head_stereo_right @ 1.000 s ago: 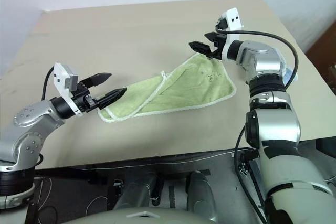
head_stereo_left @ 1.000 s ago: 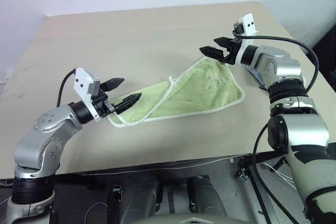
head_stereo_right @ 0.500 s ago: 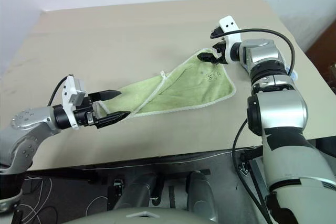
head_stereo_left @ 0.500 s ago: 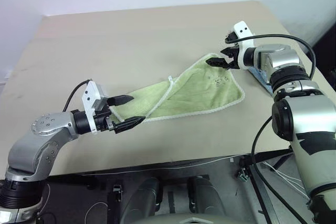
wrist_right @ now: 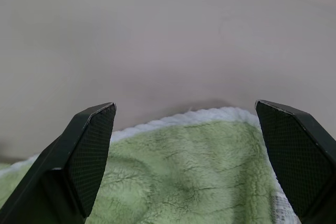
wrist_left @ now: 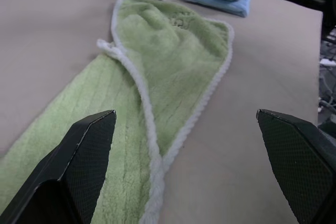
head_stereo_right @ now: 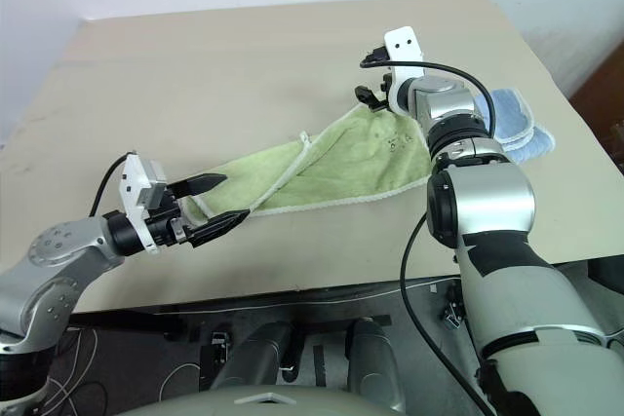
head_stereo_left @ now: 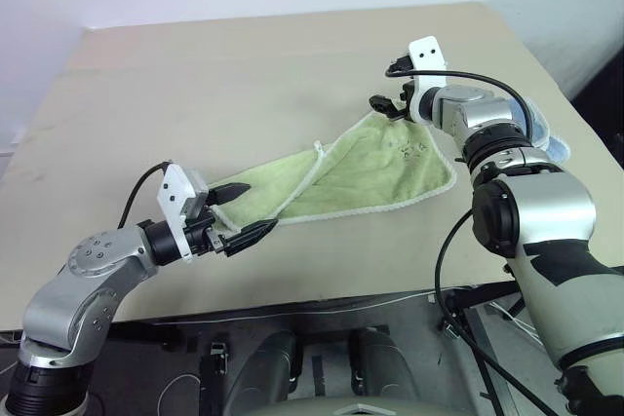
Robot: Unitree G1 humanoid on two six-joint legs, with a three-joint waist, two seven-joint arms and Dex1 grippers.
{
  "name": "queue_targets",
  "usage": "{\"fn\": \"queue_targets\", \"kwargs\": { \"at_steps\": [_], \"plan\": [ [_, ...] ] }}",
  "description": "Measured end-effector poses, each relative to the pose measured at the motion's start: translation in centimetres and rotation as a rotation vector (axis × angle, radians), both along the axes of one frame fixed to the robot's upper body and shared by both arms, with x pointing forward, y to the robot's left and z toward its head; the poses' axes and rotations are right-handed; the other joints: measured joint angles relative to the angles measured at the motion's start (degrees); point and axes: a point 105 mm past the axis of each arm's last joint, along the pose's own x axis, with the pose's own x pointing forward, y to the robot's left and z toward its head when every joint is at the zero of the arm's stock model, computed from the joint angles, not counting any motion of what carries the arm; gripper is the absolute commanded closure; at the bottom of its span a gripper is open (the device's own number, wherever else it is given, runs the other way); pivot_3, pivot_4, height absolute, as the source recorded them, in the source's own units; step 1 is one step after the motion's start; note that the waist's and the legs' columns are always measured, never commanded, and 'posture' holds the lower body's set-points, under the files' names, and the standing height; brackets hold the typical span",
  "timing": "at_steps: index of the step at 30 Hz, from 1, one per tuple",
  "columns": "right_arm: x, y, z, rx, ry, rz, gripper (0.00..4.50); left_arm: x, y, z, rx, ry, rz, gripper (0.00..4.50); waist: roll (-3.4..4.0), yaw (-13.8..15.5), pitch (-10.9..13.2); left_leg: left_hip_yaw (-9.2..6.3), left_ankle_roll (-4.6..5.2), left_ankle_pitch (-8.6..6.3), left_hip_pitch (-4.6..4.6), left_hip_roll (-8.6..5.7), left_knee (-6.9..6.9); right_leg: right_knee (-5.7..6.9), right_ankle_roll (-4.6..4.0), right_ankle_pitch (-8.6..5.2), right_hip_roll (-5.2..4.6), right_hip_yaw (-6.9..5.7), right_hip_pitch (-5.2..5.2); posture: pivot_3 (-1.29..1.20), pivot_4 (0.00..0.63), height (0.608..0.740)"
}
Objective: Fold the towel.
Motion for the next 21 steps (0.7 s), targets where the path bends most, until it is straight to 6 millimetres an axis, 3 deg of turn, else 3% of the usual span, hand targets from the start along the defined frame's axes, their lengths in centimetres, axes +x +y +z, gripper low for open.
{"fn": "queue_targets", "kwargs": {
  "at_steps": [7, 21],
  "plan": [
    [-0.7, -1.1, -1.2, 0.055, 0.119, -0.017, 0.02, -0.2, 0.4, 0.1, 0.015, 0.000, 0.039, 0.00, 0.00, 0.0, 0.0, 0.03, 0.01, 0.00, 0.00, 0.00, -0.01, 0.00, 0.00, 0.00, 0.00, 0.02, -0.01, 0.00, 0.150, 0.740],
    [-3.6, -7.0, -2.7, 0.083, 0.344, -0.042, 0.02, 0.6, 0.4, 0.7, 0.009, -0.026, -0.013, 0.00, 0.00, 0.0, 0.0, 0.17, 0.02, -0.01, 0.00, 0.02, 0.00, 0.00, 0.00, 0.00, -0.01, 0.09, -0.03, 0.00, 0.150, 0.740]
  ]
}}
